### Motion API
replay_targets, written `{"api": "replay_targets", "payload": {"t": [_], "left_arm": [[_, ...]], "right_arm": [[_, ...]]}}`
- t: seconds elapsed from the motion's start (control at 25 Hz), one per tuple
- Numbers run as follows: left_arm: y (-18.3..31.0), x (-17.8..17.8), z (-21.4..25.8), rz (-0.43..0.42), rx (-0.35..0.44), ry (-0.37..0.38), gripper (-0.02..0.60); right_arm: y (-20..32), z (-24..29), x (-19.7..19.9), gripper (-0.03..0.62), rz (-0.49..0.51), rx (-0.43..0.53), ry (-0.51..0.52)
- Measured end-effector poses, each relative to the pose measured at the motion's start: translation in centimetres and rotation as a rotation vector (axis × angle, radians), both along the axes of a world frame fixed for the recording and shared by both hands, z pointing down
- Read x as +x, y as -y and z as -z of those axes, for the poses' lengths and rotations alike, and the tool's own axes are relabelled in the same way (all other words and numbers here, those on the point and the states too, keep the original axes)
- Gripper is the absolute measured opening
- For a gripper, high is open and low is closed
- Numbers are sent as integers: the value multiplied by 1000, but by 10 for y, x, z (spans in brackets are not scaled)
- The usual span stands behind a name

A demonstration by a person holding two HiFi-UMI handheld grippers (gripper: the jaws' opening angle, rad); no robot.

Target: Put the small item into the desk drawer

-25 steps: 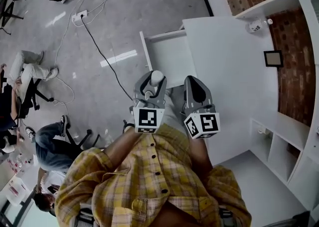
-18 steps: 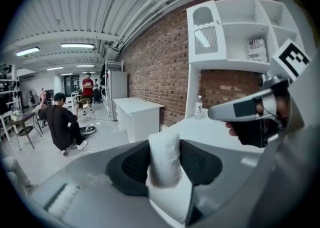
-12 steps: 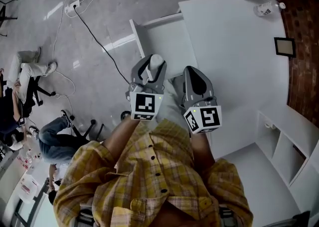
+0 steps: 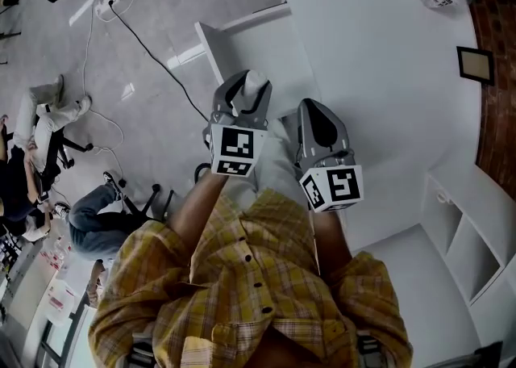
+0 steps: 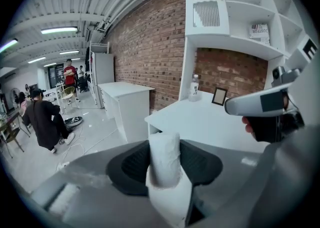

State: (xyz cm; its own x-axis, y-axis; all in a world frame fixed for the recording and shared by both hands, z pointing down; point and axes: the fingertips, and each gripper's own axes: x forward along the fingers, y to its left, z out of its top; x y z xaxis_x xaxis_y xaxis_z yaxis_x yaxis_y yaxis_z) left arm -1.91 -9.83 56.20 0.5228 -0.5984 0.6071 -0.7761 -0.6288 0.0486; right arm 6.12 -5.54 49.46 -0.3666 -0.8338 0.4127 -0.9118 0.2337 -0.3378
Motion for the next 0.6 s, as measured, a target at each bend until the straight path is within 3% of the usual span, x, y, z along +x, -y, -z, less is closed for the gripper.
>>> {"api": "replay_targets", "payload": {"t": [0.2,0.6], "left_arm": [[-1,13,-28,-33,-40,22,181],[10,32,-81,-107,-88,172,181]], "right_arm": [[1,-14,5,-2,-7,-25,7],[6,-34,17,-2,-7,-58,15]]}}
